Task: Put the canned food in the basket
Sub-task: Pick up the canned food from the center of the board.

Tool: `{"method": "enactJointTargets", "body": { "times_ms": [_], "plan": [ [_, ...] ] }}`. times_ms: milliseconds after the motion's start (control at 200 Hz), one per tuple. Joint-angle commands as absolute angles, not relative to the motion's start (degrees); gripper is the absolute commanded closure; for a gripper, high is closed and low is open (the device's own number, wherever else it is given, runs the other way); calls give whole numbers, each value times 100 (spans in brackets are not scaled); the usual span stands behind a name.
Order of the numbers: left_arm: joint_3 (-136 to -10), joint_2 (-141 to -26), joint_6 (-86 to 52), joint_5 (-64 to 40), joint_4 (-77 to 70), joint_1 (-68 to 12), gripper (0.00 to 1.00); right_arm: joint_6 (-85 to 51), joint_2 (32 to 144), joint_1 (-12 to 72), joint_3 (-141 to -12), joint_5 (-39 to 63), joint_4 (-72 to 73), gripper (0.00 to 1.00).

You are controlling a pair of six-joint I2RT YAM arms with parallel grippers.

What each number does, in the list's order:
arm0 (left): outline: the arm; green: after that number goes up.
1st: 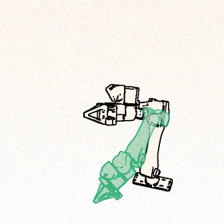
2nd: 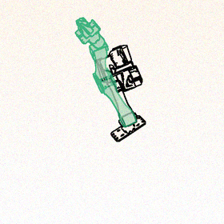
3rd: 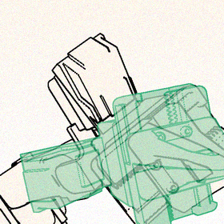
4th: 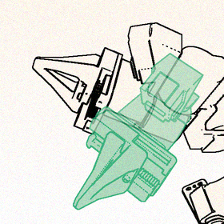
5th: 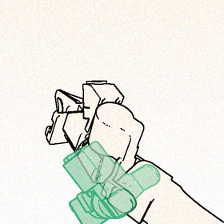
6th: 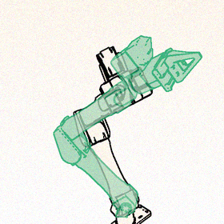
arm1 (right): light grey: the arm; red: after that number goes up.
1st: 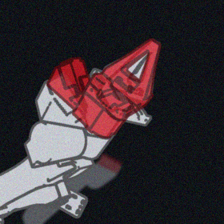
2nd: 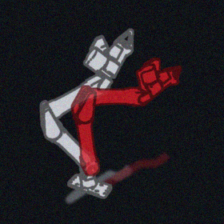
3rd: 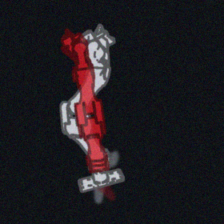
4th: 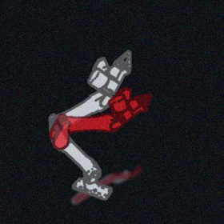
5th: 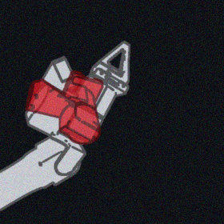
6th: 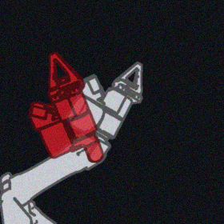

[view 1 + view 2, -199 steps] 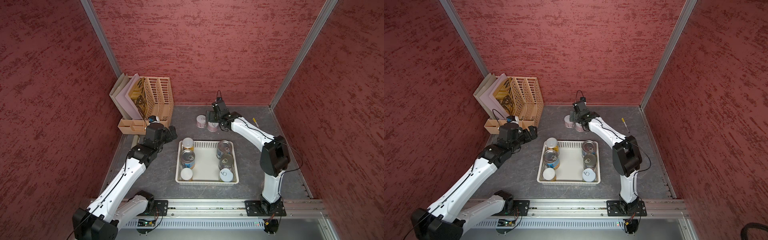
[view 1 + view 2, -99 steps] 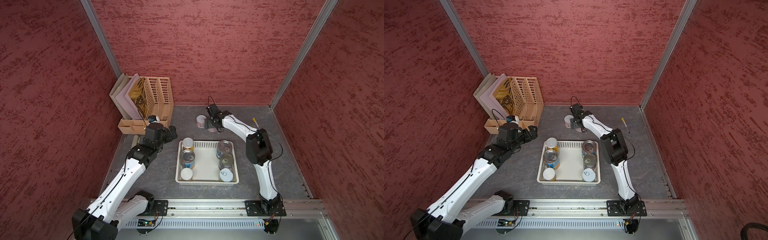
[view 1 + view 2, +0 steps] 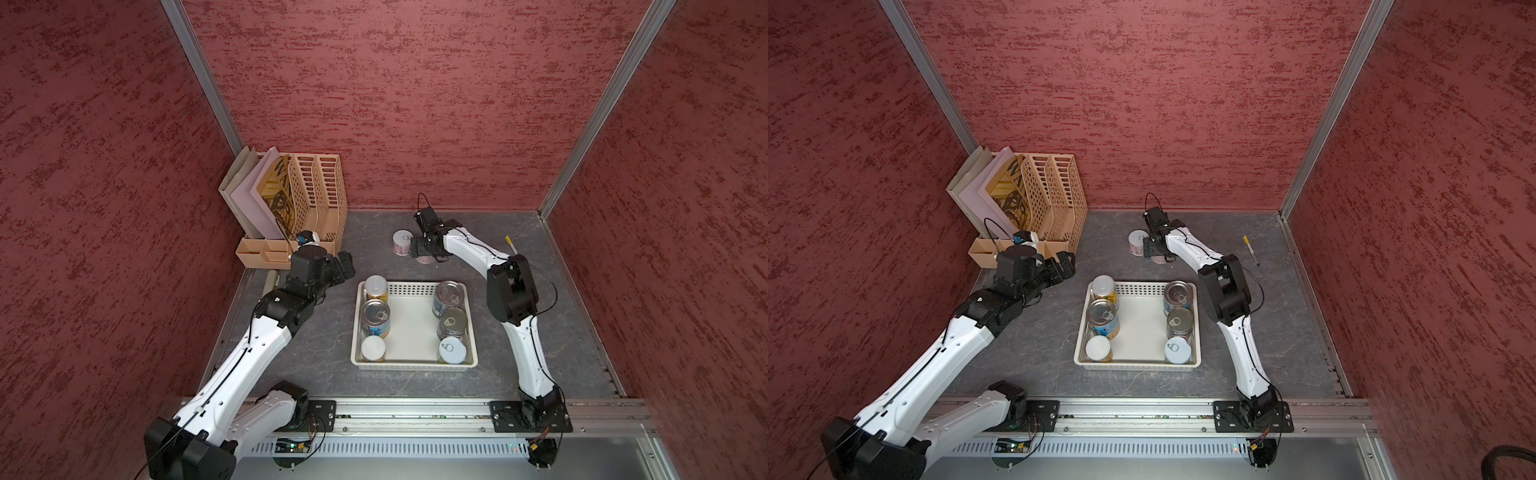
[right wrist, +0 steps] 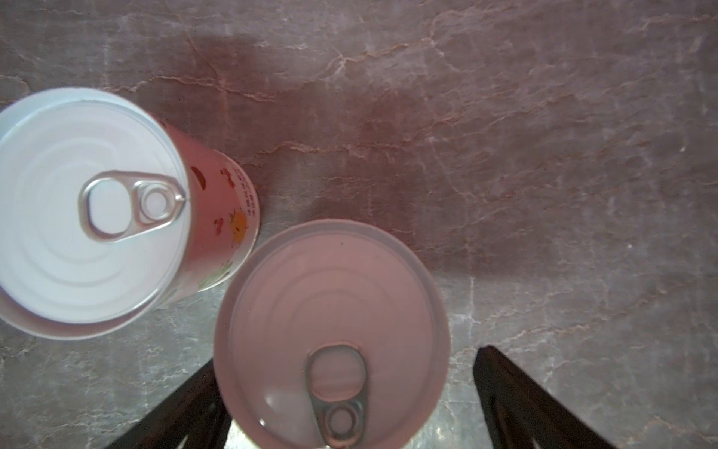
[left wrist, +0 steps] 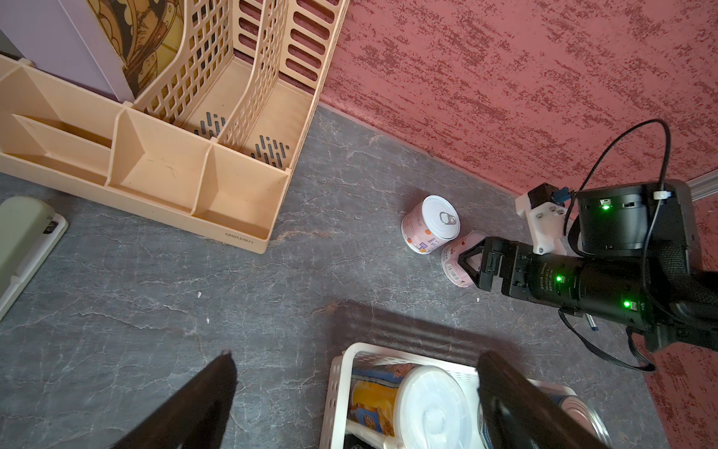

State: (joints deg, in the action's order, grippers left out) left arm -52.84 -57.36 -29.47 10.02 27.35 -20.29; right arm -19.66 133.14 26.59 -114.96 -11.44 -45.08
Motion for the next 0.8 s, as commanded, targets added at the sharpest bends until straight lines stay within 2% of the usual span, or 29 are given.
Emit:
{"method": "enactJointTargets", "body": {
  "times_ms": [0,125,566,796],
  "plan": [
    [-5434,-5751,-2853,940,2653,-1986,0,-1907,13492,2584,-11734,-910,-4633,2],
    [-5435,-5757,-2853,923,2651,-1976,0,-1907,13584,2567,-11830,-872,-4710,3],
    [-5432,-5828,-2881,820,2645,-1924,0,-1786,13640,2538,-11857,-754,-4660,19],
    [-5456,-5908,-2892,715,2648,-1876,0,-1679,13488,2539,-11746,-700,-4517,33]
  ]
}}
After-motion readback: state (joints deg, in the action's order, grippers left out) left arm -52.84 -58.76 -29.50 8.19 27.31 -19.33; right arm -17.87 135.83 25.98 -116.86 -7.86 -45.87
